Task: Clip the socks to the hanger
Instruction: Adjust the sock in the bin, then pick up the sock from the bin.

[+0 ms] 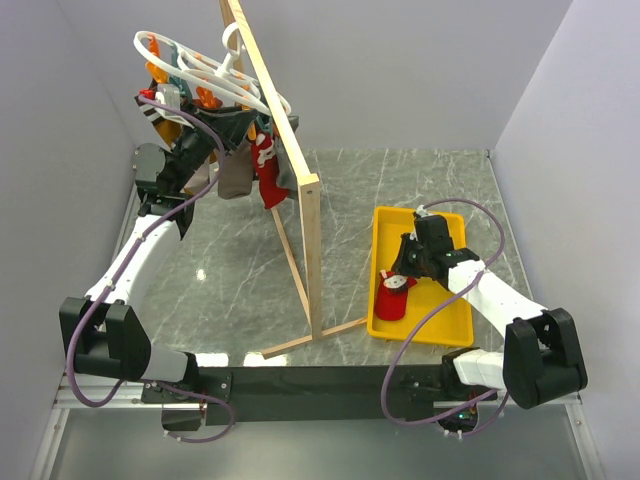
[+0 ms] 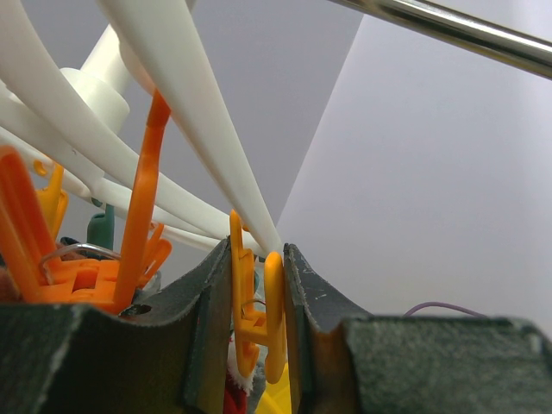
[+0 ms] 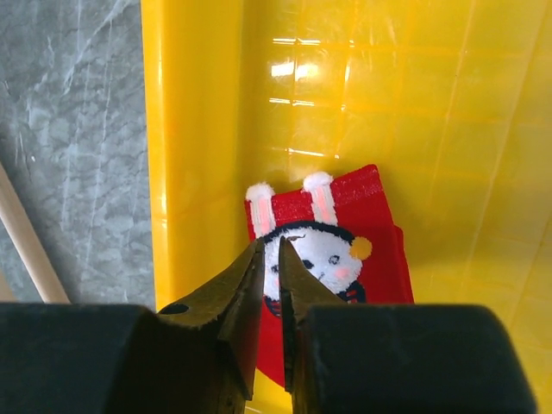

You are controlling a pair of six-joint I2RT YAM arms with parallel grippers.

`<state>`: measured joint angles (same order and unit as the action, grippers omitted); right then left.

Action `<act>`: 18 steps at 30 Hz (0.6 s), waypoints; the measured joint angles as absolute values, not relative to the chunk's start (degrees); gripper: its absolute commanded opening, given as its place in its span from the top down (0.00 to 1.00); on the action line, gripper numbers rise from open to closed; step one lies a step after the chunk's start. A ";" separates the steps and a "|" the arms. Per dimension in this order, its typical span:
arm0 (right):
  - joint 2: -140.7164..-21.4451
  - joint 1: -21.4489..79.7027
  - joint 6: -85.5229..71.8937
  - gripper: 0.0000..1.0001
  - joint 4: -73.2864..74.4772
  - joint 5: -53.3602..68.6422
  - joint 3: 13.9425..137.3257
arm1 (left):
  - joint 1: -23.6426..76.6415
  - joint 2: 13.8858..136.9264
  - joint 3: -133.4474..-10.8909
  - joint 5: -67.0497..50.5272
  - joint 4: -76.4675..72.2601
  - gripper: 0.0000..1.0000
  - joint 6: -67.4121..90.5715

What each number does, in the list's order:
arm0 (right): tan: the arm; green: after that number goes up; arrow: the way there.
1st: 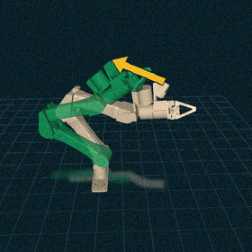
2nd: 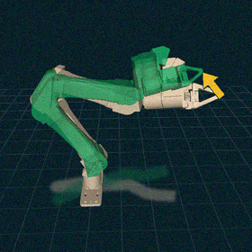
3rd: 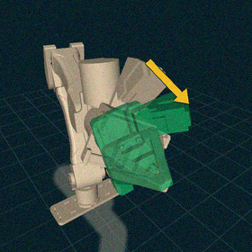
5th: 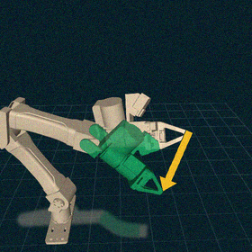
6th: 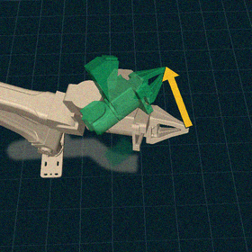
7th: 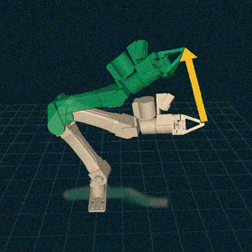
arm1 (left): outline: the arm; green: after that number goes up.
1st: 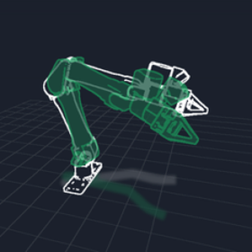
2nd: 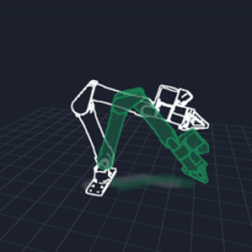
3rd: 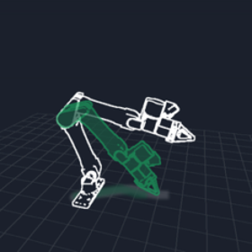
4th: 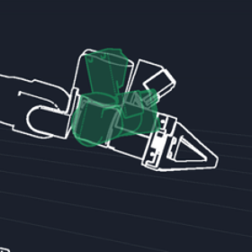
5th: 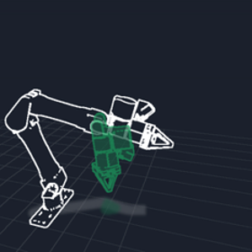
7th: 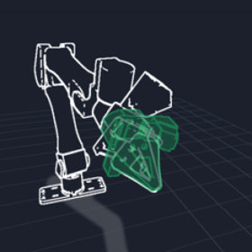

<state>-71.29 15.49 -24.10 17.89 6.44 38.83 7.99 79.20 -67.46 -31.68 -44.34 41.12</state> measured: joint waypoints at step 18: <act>-74.28 11.20 -23.38 0.49 20.14 2.39 39.55 | 7.99 79.20 -67.09 -31.68 -44.58 0.84 41.19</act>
